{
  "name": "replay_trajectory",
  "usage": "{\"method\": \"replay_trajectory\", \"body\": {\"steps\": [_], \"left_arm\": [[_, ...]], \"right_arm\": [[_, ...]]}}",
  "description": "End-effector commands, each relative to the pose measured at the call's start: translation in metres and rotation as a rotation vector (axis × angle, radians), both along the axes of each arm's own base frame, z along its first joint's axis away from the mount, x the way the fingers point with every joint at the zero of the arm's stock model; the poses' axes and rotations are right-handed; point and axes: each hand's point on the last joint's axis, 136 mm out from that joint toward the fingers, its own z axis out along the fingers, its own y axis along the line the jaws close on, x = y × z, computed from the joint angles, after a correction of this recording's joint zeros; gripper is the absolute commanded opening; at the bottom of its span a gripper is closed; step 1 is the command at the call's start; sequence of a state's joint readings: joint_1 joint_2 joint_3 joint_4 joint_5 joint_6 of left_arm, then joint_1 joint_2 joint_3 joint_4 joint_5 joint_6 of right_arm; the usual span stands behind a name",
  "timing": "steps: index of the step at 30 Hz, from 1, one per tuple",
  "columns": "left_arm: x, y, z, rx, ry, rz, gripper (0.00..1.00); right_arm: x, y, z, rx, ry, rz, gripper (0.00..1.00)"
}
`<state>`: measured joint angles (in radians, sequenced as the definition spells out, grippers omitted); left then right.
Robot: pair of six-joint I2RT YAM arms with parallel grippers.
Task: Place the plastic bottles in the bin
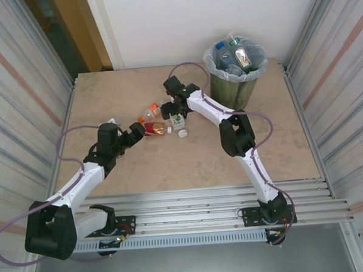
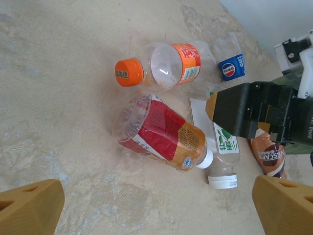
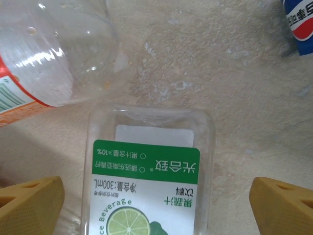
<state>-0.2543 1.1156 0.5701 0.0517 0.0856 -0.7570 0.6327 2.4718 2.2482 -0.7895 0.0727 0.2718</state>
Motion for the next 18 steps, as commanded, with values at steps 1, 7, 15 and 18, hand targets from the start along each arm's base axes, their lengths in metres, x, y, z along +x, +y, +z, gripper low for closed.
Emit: {"method": "replay_trajectory", "body": {"steps": [1,7,15,18], "left_arm": [[0.001,0.002,0.004,-0.004,-0.006,0.008,0.99],[0.001,0.002,0.005,-0.005,-0.008,0.007,0.99],[-0.001,0.003,0.007,-0.002,-0.009,0.009,0.99],[-0.001,0.003,0.008,-0.002,-0.012,0.01,0.99]], "right_arm": [[0.0,-0.001,-0.01,-0.016,0.031,0.038,0.94],[0.0,0.005,-0.023,-0.01,0.053,0.059,0.89],[0.002,0.001,-0.037,-0.021,0.082,0.055,0.73],[0.003,-0.001,-0.032,-0.024,0.077,0.054,0.66]]}}
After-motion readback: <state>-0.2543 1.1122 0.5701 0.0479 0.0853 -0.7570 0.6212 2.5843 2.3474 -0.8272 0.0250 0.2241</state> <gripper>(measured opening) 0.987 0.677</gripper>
